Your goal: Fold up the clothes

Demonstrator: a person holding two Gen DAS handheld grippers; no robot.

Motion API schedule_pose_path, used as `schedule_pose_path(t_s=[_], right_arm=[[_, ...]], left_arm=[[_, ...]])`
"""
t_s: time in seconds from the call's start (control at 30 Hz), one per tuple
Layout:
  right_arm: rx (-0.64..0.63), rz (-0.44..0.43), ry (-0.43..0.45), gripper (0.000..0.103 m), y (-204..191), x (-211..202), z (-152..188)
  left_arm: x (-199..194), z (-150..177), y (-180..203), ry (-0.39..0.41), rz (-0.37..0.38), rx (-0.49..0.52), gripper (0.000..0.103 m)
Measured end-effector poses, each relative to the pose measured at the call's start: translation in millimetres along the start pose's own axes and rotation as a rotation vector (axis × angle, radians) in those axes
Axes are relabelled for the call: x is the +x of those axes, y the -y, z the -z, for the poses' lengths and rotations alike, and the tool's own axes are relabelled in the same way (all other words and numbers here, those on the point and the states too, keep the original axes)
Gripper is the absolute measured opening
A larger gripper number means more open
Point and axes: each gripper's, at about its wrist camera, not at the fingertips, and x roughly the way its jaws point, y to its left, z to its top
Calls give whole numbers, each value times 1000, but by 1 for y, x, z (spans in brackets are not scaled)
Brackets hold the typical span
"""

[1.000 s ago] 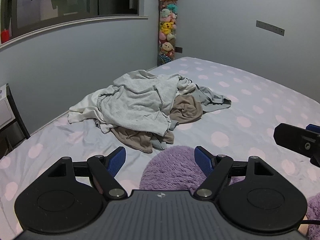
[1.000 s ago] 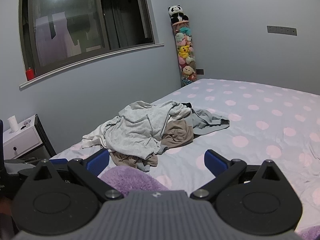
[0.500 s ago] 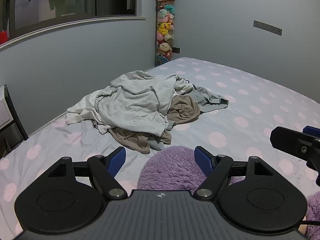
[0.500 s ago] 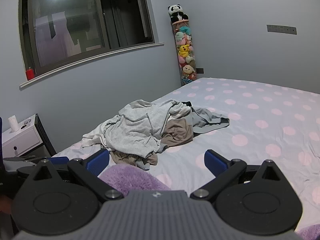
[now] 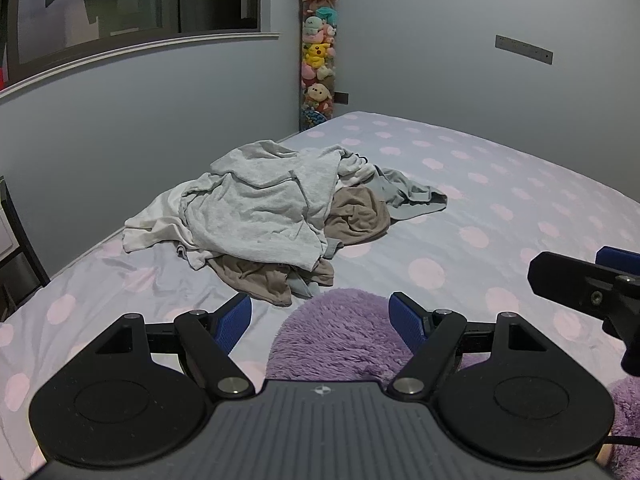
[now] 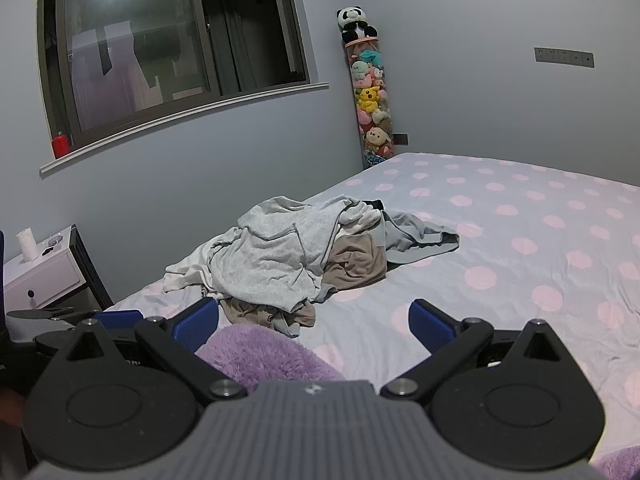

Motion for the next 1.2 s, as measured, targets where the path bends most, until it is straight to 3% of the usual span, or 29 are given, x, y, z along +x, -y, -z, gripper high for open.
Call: schedule_pose_path(t_s=[0.8,0.9,0.97,1.2], right_arm=[[-14,-3,-9,102,-4,8,7],[-13,-4,-10,102,-6,9,9],[-13,-5,-11,102,-5,10,9],[-36,2,60,102,-5,9,10]], left_arm=[[-8,1,2,73,-22,34,74],[-7,1,0,71,-4,35,69],[-5,2,-1,72,3,31,59],[3,1,-3,66,22,15,58]])
